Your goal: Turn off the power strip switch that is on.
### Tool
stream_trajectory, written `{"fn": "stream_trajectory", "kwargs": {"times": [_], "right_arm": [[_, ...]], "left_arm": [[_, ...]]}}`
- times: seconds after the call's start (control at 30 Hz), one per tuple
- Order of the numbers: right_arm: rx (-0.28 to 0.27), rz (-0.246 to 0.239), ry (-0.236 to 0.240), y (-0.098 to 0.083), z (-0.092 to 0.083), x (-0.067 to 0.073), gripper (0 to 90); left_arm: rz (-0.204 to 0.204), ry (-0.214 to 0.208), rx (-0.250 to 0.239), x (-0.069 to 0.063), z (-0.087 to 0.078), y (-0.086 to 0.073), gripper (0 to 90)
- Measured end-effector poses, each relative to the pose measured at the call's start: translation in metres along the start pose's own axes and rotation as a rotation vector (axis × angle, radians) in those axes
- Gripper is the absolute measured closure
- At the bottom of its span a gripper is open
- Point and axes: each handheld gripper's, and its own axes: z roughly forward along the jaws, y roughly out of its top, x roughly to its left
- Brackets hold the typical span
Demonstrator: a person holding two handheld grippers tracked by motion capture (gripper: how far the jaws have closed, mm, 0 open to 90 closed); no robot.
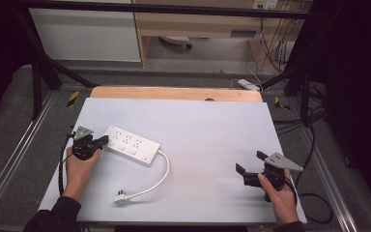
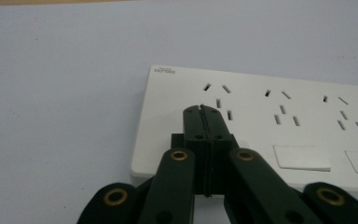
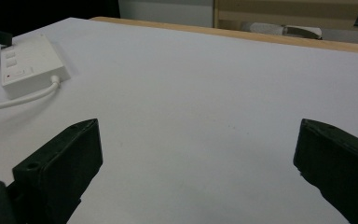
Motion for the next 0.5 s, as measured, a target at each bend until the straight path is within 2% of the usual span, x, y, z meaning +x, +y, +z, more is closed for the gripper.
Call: {"fn": "stream_trajectory", "kwargs": {"times": [0.5], "right_arm": [[0.001,0.002,0.002,-0.0002,0.0002,0.0002,1.6]], "left_arm": [[-0.008,0.006,-0.019,0.0014,-0.0021,-0.0001,90.0]]}}
